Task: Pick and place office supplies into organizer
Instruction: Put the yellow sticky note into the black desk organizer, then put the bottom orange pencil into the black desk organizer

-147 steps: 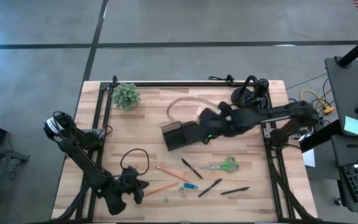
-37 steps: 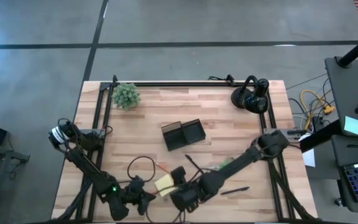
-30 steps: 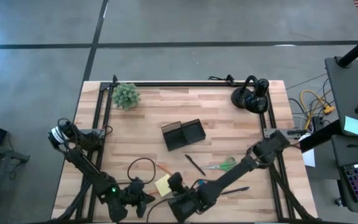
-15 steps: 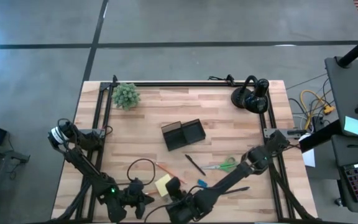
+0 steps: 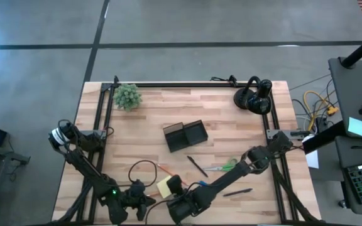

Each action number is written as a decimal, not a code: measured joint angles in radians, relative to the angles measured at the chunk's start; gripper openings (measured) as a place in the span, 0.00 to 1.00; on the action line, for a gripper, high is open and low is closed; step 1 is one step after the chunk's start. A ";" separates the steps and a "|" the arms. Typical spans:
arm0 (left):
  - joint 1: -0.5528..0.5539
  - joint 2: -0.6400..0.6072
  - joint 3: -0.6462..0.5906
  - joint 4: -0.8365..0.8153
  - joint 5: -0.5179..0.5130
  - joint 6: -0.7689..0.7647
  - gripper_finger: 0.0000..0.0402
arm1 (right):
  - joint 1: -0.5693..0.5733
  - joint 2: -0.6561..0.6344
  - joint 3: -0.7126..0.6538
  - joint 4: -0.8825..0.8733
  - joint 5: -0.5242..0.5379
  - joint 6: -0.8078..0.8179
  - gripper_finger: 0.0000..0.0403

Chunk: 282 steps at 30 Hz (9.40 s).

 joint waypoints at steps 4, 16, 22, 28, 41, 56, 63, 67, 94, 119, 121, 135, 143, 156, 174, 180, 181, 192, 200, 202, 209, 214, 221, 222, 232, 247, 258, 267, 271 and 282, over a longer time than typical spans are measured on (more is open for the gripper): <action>0.000 0.000 -0.005 0.000 0.000 0.000 0.00 | -0.003 0.000 -0.014 0.007 -0.006 -0.010 0.47; 0.000 0.000 -0.005 0.001 0.000 -0.002 0.00 | -0.034 0.000 -0.029 0.096 0.027 -0.105 0.47; 0.000 0.000 -0.003 0.005 0.000 -0.002 0.00 | -0.055 0.000 -0.035 0.093 0.027 -0.106 0.47; 0.000 0.000 -0.003 0.010 0.000 -0.002 0.00 | -0.064 -0.001 -0.050 0.100 0.018 -0.108 0.45; -0.001 0.000 -0.007 0.050 0.001 -0.002 0.00 | -0.088 -0.002 -0.063 0.096 0.025 -0.148 0.17; -0.001 0.000 -0.008 0.051 0.001 -0.002 0.00 | -0.088 -0.009 0.054 -0.019 0.073 -0.054 0.05; 0.002 0.000 -0.008 0.051 -0.001 -0.003 0.00 | -0.088 -0.018 0.202 -0.381 0.223 0.249 0.05; 0.005 0.000 -0.008 0.051 -0.020 -0.004 0.00 | -0.085 -0.054 0.269 -0.651 0.226 0.574 0.05; 0.040 -0.006 -0.044 0.042 -0.021 -0.108 0.00 | -0.476 -0.377 -0.217 -0.574 -0.164 1.091 0.06; 0.040 -0.006 -0.044 0.043 -0.020 -0.108 0.00 | -0.515 -0.358 -0.261 -0.559 -0.060 0.936 0.06; 0.040 -0.006 -0.044 0.043 -0.020 -0.108 0.00 | -0.516 -0.355 -0.286 -0.558 -0.060 0.934 0.06; 0.040 -0.006 -0.044 0.043 -0.020 -0.120 0.00 | -0.518 -0.354 -0.342 -0.428 -0.007 0.840 0.23; 0.040 -0.006 -0.042 0.043 -0.020 -0.138 0.00 | -0.518 -0.354 -0.413 -0.392 -0.054 0.853 0.29; 0.040 -0.008 -0.042 0.043 0.003 -0.161 0.00 | -0.507 -0.388 -0.387 -0.320 -0.184 0.883 0.31; 0.040 -0.054 -0.042 0.035 0.050 -0.161 0.00 | -0.506 -0.513 -0.392 -0.317 -0.193 0.850 0.31; 0.040 -0.116 -0.042 -0.047 0.051 -0.160 0.00 | -0.478 -0.568 -0.392 -0.301 -0.479 0.815 0.30; 0.040 -0.123 -0.042 -0.051 0.050 -0.160 0.00 | -0.469 -0.569 -0.392 -0.301 -0.504 0.830 0.30; 0.040 -0.148 -0.025 -0.051 0.050 -0.155 0.00 | -0.304 -0.562 -0.396 -0.171 -0.538 1.025 0.25; 0.034 -0.148 0.019 0.018 0.050 -0.053 0.00 | -0.170 -0.556 -0.415 -0.079 -0.541 1.209 0.22; 0.031 -0.141 0.031 0.056 0.029 -0.047 0.00 | -0.138 -0.556 -0.430 -0.077 -0.511 1.266 0.21; 0.016 -0.066 0.097 0.087 -0.084 -0.056 0.00 | -0.047 -0.555 -0.504 -0.044 -0.432 1.473 0.21; 0.020 -0.007 0.160 0.128 -0.091 -0.057 0.00 | 0.007 -0.554 -0.565 0.109 -0.312 1.545 0.20; 0.020 0.018 0.163 -0.109 -0.163 -0.288 0.00 | -0.094 -0.552 -0.668 0.372 -0.314 1.477 0.19; 0.019 0.016 0.163 -0.171 -0.160 -0.329 0.00 | -0.114 -0.550 -0.674 0.383 -0.318 1.465 0.19; 0.020 -0.010 0.133 -0.321 0.000 -0.422 0.00 | -0.261 -0.547 -0.759 0.484 -0.473 1.402 0.17; 0.024 -0.013 0.095 -0.305 0.003 -0.425 0.00 | -0.281 -0.378 -0.673 0.609 -0.541 1.417 0.10; 0.024 -0.013 0.091 -0.289 0.002 -0.424 0.00 | -0.282 -0.364 -0.681 0.562 -0.523 1.364 0.03; 0.028 -0.013 0.089 -0.290 0.002 -0.424 0.00 | -0.283 -0.365 -0.689 0.552 -0.490 1.358 0.02; 0.029 -0.013 0.089 -0.292 0.002 -0.424 0.00 | -0.283 -0.360 -0.691 0.552 -0.488 1.357 0.02; 0.029 -0.013 0.101 -0.288 0.002 -0.449 0.00 | -0.284 -0.349 -0.697 0.555 -0.470 1.354 0.02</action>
